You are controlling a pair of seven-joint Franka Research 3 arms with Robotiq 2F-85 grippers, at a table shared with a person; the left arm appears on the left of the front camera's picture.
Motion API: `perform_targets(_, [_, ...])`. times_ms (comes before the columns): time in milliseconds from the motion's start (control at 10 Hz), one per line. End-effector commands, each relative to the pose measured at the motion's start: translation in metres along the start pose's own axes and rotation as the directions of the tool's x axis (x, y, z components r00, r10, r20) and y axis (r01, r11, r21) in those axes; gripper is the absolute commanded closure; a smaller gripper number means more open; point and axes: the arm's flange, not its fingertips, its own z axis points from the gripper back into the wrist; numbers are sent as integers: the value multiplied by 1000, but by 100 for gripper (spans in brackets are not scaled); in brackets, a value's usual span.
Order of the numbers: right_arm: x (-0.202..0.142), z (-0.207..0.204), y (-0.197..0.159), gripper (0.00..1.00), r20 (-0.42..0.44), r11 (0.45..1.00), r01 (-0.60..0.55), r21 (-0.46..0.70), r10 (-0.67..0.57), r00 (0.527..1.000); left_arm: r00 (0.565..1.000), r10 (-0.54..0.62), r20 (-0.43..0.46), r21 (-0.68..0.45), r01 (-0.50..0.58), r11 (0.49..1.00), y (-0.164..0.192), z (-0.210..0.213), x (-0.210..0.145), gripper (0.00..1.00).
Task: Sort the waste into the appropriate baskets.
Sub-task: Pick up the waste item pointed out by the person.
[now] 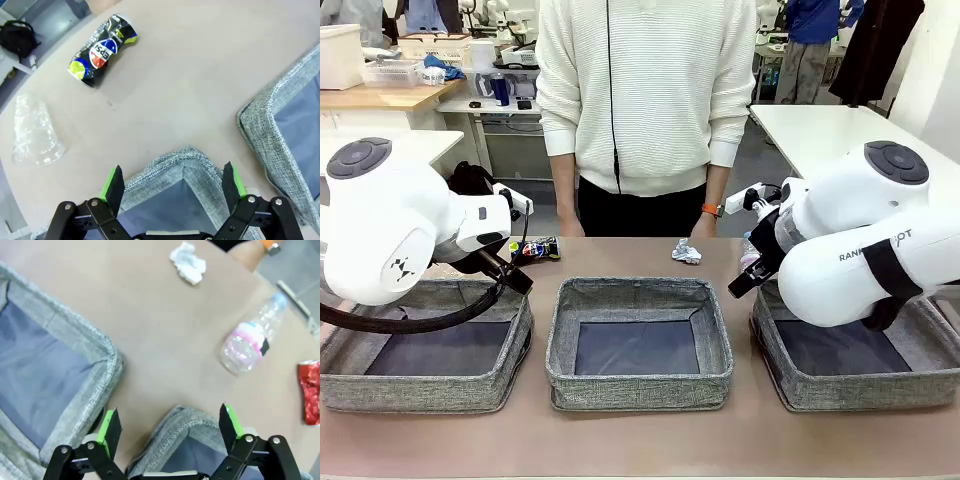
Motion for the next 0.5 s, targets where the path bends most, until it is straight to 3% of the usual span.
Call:
perform_targets(0, [0, 0, 0, 0, 0, 1000, 0, 0, 0, 1000, 1000, 0, 0, 0, 0, 1000, 0, 0, 0, 0])
perform_targets(400, [0, 0, 0, 0, 0, 1000, 0, 0, 0, 1000, 1000, 0, 0, 0, 0, 1000, 0, 0, 0, 0])
